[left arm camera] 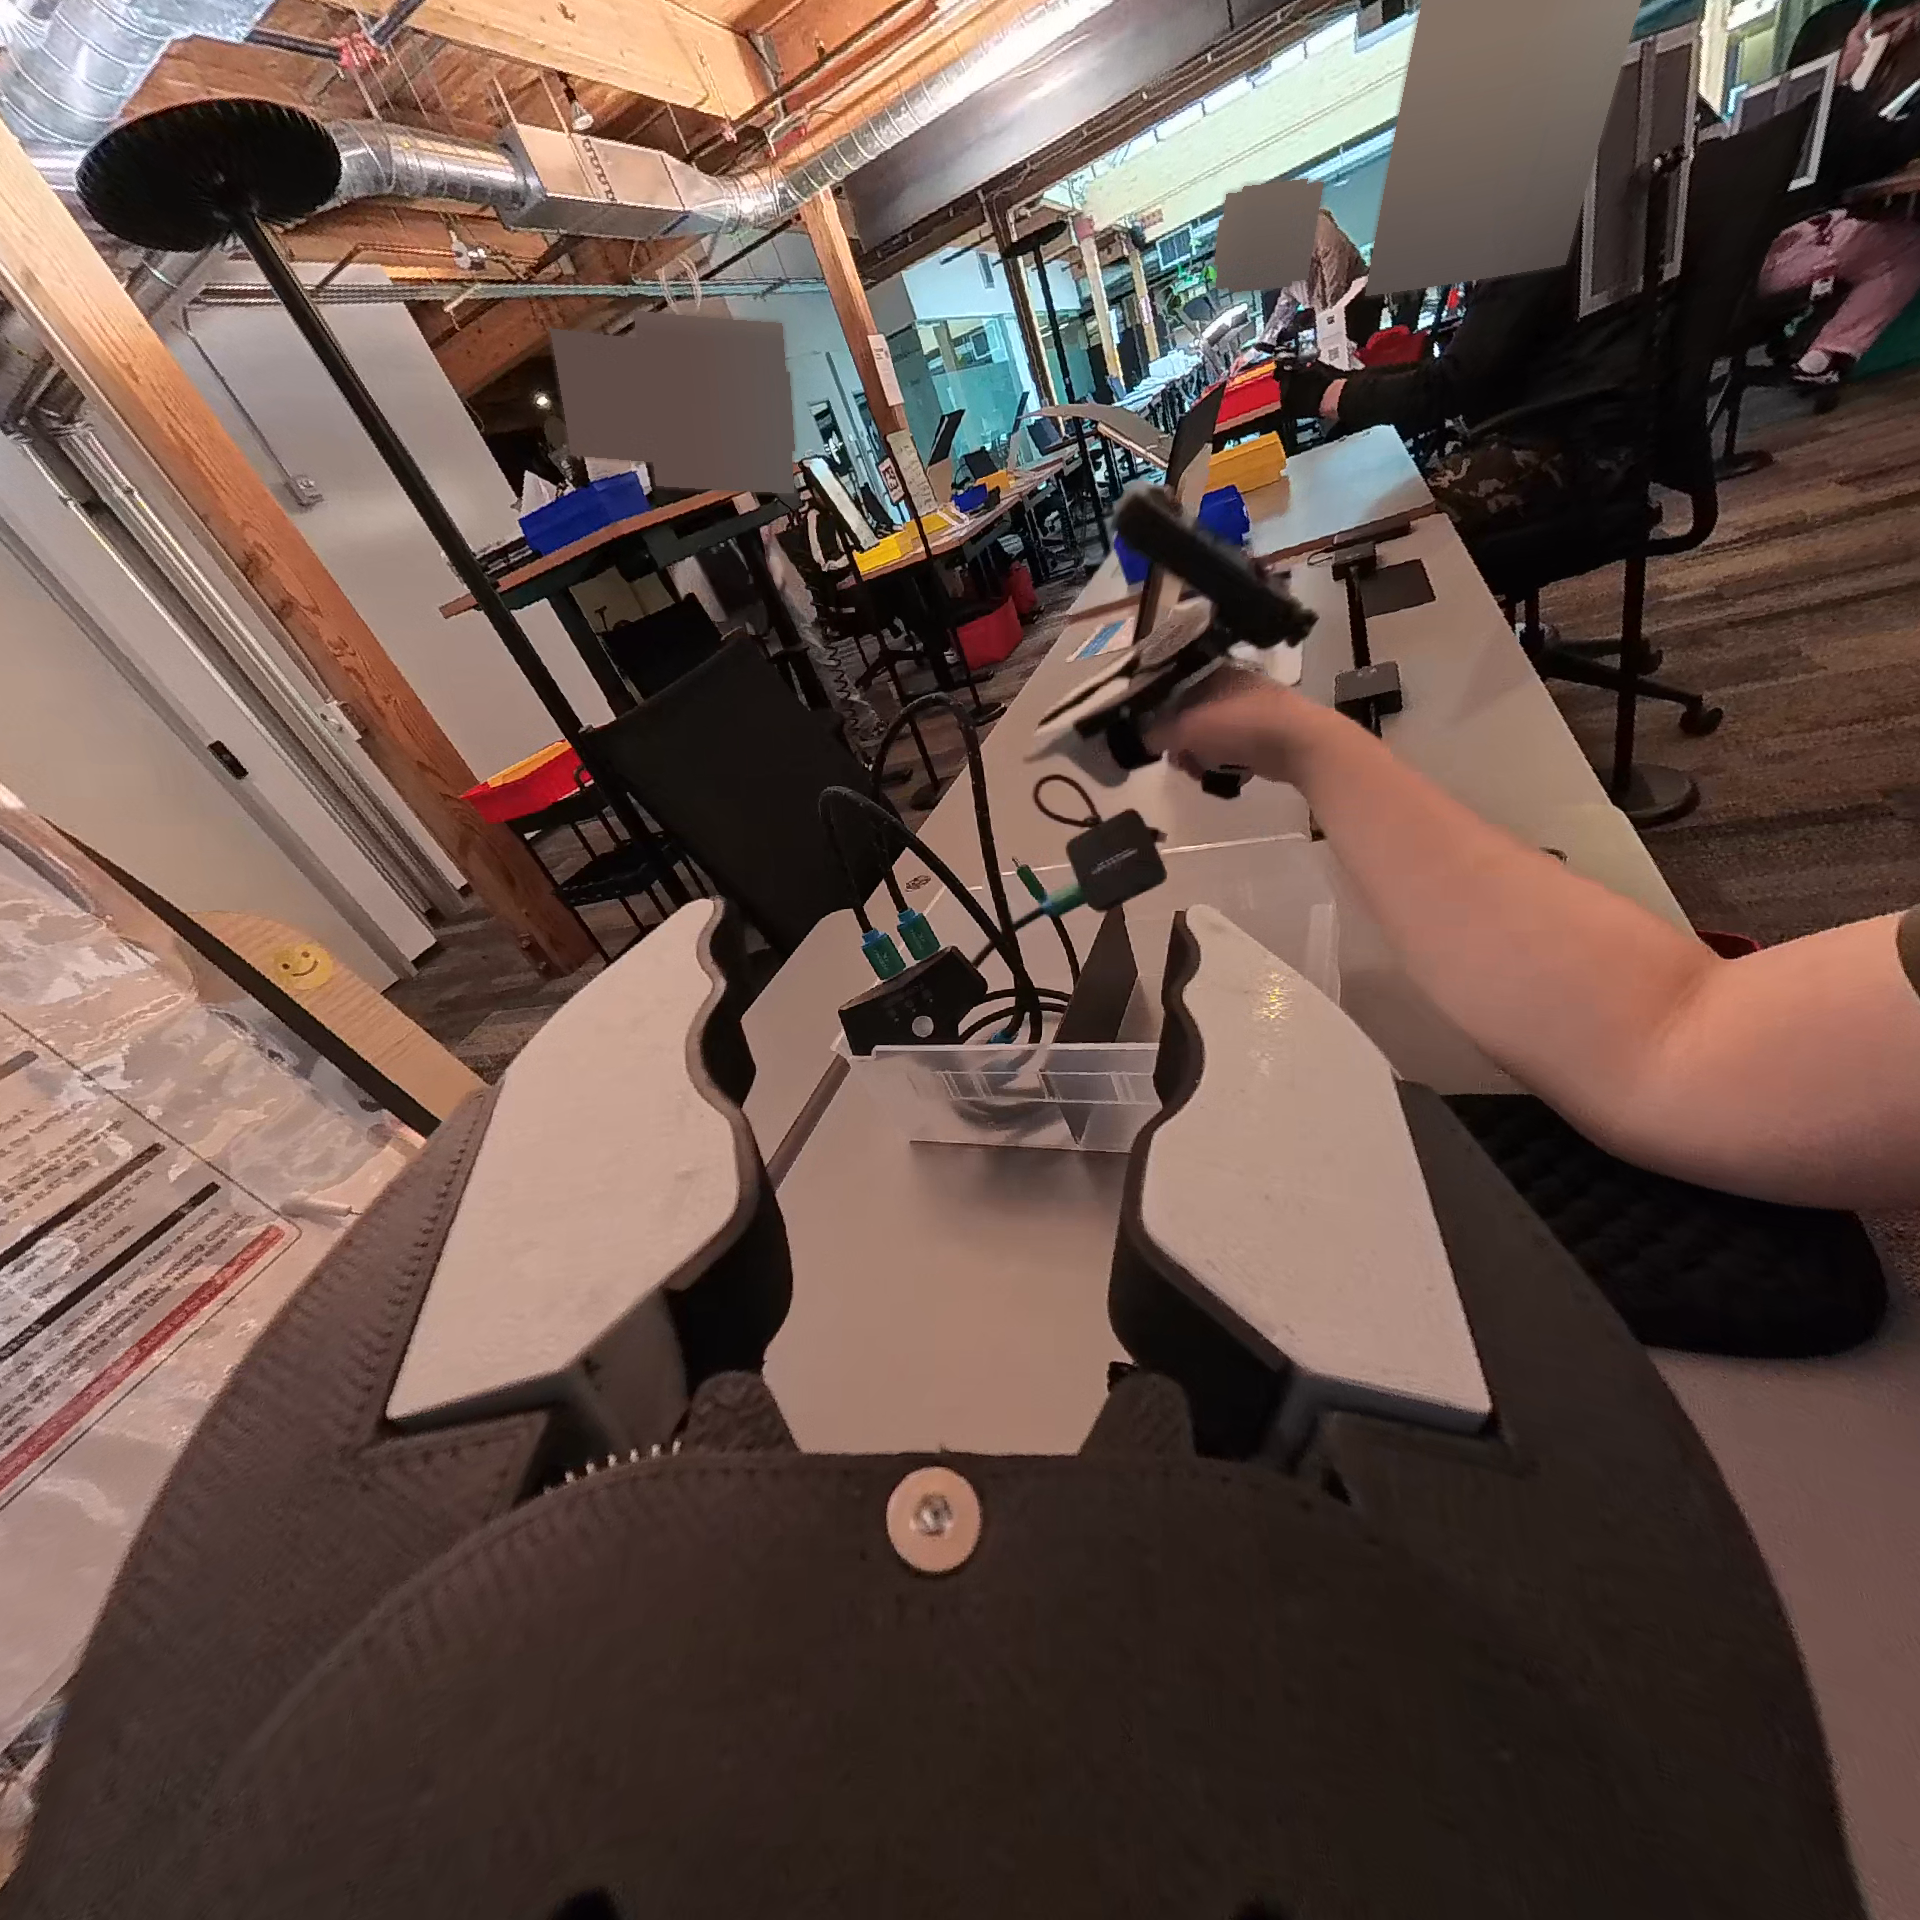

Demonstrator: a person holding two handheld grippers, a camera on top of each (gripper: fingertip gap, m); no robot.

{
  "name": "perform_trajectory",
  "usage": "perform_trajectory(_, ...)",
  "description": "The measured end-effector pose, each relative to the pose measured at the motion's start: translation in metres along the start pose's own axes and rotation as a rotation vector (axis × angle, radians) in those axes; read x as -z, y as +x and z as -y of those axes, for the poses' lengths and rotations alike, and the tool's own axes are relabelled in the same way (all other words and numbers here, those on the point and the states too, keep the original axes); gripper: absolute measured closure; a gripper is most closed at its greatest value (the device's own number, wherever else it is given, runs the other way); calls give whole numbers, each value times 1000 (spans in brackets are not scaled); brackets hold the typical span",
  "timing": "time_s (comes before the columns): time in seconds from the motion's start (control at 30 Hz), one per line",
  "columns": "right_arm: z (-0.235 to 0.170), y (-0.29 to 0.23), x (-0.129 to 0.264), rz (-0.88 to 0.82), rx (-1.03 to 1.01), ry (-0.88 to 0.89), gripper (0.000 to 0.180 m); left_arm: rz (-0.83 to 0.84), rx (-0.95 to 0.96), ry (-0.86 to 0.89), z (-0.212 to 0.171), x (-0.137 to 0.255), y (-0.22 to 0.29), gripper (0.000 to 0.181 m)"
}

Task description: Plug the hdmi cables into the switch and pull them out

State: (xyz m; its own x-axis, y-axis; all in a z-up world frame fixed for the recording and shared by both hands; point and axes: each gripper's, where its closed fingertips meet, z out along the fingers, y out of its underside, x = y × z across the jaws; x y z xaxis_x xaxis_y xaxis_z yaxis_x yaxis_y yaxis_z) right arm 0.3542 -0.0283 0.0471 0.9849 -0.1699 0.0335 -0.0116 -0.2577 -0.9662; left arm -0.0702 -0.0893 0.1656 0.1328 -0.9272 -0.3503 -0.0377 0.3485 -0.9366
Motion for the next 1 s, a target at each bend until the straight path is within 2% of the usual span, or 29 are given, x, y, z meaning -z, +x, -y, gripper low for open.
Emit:
perform_trajectory(0.07, -8, 14, 11, -46, -54, -49, 141, -3, -4, -4, -1, 0, 1, 105)
perform_trajectory(0.13, -45, 18, 16, -47, -106, -259, 133, -6, -6, -11, -2, -1, 2, 105)
perform_trajectory(0.2, -77, 19, 22, -60, -125, -442, 135, -10, -8, -19, -3, -2, 3, 105)
perform_trajectory(0.3, -93, 9, 19, 9, -175, -507, 135, -17, -9, -28, -5, -3, 4, 105)
perform_trajectory(0.37, -106, 7, 18, 25, -192, -574, 147, -20, -8, -37, -7, -5, 5, 105)
perform_trajectory(0.43, -101, 6, 13, 54, -169, -543, 152, -23, -9, -47, -9, -7, 5, 105)
perform_trajectory(0.63, -59, -10, -6, 109, 126, -299, 157, -29, -23, -70, -13, -12, 8, 105)
perform_trajectory(0.7, -63, -14, -14, 124, 202, -279, 157, -28, -27, -74, -14, -12, 9, 105)
perform_trajectory(0.8, -86, -17, -19, 169, 255, -349, 155, -30, -27, -70, -13, -11, 10, 105)
perform_trajectory(1.0, -72, -21, -28, 144, 436, -228, 155, -29, -17, -70, -14, -12, 7, 105)
